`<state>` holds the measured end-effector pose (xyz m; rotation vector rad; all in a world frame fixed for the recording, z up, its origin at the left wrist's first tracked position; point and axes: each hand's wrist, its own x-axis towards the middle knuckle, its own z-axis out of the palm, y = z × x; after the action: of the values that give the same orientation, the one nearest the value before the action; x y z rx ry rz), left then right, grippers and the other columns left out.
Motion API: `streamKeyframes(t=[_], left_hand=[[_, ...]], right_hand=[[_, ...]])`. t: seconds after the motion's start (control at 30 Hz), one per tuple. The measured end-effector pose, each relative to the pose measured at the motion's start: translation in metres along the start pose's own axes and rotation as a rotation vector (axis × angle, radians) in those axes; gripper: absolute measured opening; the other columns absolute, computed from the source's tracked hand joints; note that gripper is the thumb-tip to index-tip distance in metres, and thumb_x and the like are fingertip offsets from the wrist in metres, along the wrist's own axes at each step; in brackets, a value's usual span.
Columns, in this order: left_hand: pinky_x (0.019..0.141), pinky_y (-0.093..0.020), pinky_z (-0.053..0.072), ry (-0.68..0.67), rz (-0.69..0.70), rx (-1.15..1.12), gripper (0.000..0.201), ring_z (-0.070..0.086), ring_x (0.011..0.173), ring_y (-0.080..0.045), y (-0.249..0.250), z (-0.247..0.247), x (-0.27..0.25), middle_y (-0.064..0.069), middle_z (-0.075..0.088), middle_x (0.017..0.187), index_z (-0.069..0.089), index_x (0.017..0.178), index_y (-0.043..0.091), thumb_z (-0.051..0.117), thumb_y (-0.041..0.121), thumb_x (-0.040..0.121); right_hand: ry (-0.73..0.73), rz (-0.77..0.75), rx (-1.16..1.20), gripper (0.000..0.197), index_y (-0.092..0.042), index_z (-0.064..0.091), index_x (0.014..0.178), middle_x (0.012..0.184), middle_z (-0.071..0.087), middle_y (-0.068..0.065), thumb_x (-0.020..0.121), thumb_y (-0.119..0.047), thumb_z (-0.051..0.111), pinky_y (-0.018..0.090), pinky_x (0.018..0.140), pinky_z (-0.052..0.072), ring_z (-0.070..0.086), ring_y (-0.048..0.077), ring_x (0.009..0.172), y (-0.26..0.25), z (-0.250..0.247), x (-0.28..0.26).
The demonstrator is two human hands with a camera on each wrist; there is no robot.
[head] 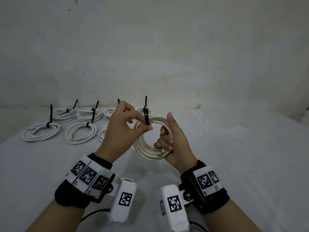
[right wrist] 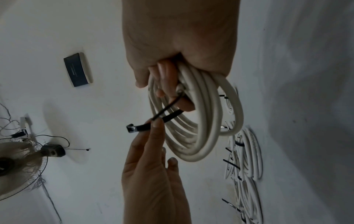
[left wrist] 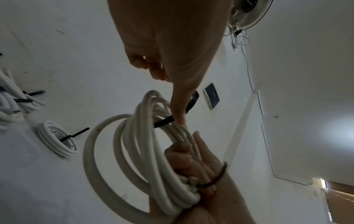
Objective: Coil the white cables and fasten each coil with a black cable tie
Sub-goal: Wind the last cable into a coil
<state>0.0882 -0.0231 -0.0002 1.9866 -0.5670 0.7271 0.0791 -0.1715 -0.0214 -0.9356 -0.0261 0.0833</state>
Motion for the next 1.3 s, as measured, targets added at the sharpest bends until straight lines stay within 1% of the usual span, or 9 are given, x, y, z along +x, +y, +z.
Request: streamKeyframes(t=[0.17,0.27,0.37,0.5,0.7,0.8,0.93,1.13,1.3], left_hand=[[0.084,-0.014,0.04,0.069,0.045,-0.087,0.025,0.054,0.093,-0.001,-0.006,0.006,-0.001,0.006,0.054,0.096,0.064,0.08,0.02,0.084,0.012,0.066],[0.083,-0.026,0.048,0.09,-0.105,-0.233,0.044,0.06,0.094,-0.005,-0.008,0.011,-0.002,0.006,0.061,0.1,0.05,0.09,0.028,0.085,0.017,0.065],[0.07,-0.012,0.046,0.094,-0.269,-0.284,0.054,0.062,0.087,-0.002,-0.009,0.013,-0.003,0.006,0.062,0.1,0.048,0.104,0.029,0.085,0.021,0.065],[0.065,-0.027,0.054,0.0,-0.381,-0.386,0.052,0.066,0.061,-0.012,-0.011,0.015,-0.007,0.001,0.069,0.076,0.047,0.116,0.021,0.077,0.023,0.073],[0.048,-0.022,0.046,-0.019,-0.372,-0.51,0.045,0.049,0.047,-0.007,-0.011,0.016,-0.011,-0.014,0.06,0.075,0.056,0.111,0.007,0.067,0.033,0.075],[0.043,-0.022,0.039,0.034,-0.352,-0.533,0.046,0.042,0.044,-0.005,-0.007,0.017,-0.013,-0.002,0.057,0.063,0.057,0.109,0.011,0.064,0.039,0.072],[0.04,-0.019,0.032,0.06,-0.291,-0.56,0.021,0.038,0.038,-0.003,-0.006,0.015,-0.013,0.012,0.05,0.044,0.051,0.093,0.017,0.062,0.028,0.079],[0.038,-0.017,0.03,-0.006,-0.234,-0.64,0.025,0.034,0.037,-0.003,-0.007,0.008,-0.015,0.01,0.049,0.044,0.048,0.085,0.013,0.069,0.024,0.077],[0.038,-0.015,0.027,-0.196,-0.256,-0.72,0.025,0.03,0.035,-0.004,-0.009,0.011,-0.02,0.008,0.048,0.045,0.051,0.082,0.014,0.072,0.022,0.073]], right_hand=[[-0.056,0.019,-0.006,0.051,-0.008,0.046,0.058,0.032,0.02,-0.005,0.072,-0.056,0.056,0.019,0.04,0.037,0.019,0.007,0.026,-0.002,0.005,-0.005],[-0.079,0.004,-0.032,0.051,-0.008,0.047,0.056,0.032,0.02,-0.005,0.074,-0.055,0.056,0.02,0.04,0.037,0.019,0.007,0.026,-0.004,0.005,-0.005],[-0.088,-0.016,-0.068,0.051,-0.008,0.048,0.055,0.032,0.02,-0.005,0.074,-0.055,0.055,0.021,0.041,0.037,0.019,0.007,0.026,-0.005,0.003,-0.006],[-0.087,-0.009,-0.099,0.051,-0.008,0.047,0.056,0.033,0.02,-0.005,0.075,-0.055,0.055,0.021,0.042,0.037,0.019,0.007,0.027,-0.002,0.004,-0.005],[-0.07,0.004,-0.097,0.05,-0.009,0.047,0.055,0.033,0.02,-0.004,0.077,-0.054,0.055,0.021,0.042,0.037,0.02,0.007,0.026,0.007,0.007,-0.005],[-0.089,0.009,-0.091,0.05,-0.008,0.047,0.056,0.033,0.021,-0.004,0.079,-0.052,0.054,0.022,0.043,0.038,0.021,0.007,0.027,0.009,0.008,-0.006],[-0.145,0.023,-0.128,0.049,-0.007,0.049,0.064,0.034,0.024,-0.004,0.081,-0.054,0.05,0.024,0.048,0.041,0.025,0.008,0.029,0.009,0.008,-0.005],[-0.229,0.289,-0.128,0.077,-0.001,0.071,0.076,0.064,0.06,0.011,0.091,-0.065,0.03,0.03,0.062,0.054,0.06,0.022,0.058,0.0,-0.001,0.0],[-0.093,0.156,-0.271,0.026,-0.007,0.069,0.089,0.068,0.066,0.007,0.097,-0.021,0.05,0.025,0.058,0.054,0.062,0.014,0.057,-0.002,-0.008,0.004]])
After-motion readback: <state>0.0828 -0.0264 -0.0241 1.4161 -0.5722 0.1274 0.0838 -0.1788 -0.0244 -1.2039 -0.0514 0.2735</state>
